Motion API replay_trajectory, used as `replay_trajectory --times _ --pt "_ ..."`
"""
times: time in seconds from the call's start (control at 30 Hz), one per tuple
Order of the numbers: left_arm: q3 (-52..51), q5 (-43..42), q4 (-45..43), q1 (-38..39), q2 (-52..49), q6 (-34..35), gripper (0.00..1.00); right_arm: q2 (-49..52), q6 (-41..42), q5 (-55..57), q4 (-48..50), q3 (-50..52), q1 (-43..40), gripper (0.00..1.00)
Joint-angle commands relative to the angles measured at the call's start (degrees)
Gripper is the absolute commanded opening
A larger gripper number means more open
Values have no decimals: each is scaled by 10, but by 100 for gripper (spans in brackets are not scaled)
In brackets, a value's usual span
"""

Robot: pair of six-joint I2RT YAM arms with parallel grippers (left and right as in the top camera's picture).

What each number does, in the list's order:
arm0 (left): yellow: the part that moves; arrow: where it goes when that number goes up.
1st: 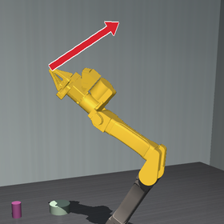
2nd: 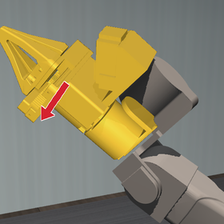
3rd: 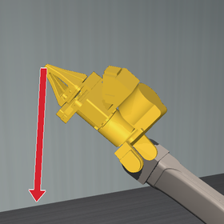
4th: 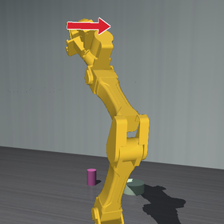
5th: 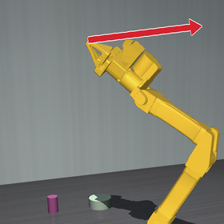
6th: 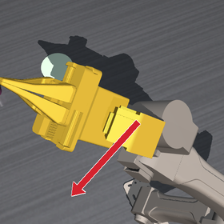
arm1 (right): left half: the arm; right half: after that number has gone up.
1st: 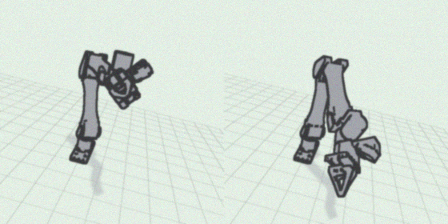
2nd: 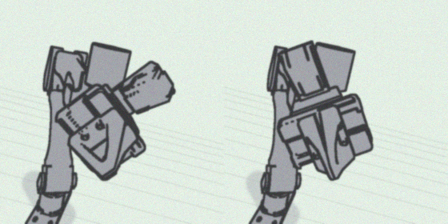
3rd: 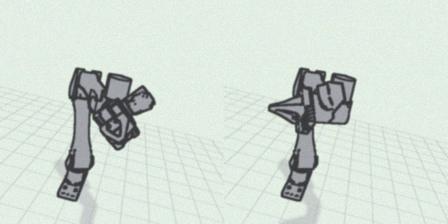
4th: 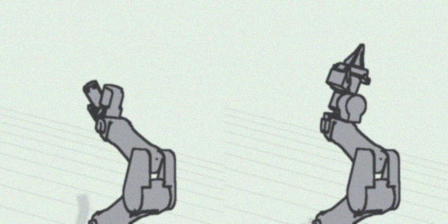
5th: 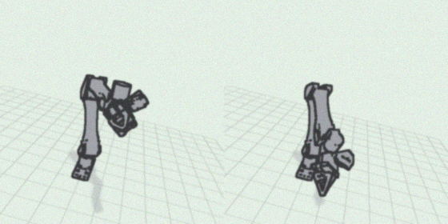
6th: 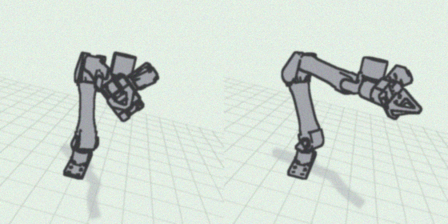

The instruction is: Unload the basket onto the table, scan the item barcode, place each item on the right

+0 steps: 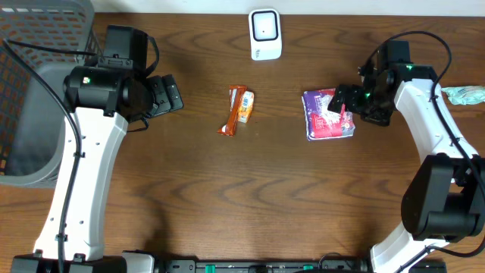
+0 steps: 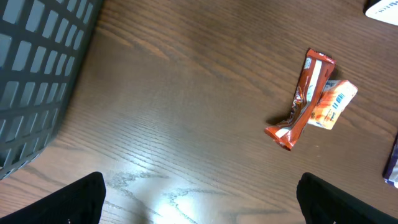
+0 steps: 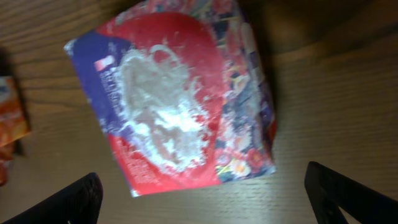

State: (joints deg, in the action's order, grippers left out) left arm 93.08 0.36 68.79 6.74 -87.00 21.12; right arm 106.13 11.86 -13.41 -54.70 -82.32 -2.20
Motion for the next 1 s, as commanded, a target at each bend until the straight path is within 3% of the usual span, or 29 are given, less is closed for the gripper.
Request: replay_trajectory --times 0.0,0.27,0.77,0.97 --pt "0 5 2 -2 5 -3 98 -10 -19 18 12 15 -7 99" --pt "0 5 2 -2 5 -3 98 -10 -49 -74 44 23 -14 99" --pt "0 5 2 -2 5 -3 98 -10 -53 -75 107 78 -15 98" --pt "0 5 2 -2 5 -3 98 -10 -48 -111 184 130 -15 78"
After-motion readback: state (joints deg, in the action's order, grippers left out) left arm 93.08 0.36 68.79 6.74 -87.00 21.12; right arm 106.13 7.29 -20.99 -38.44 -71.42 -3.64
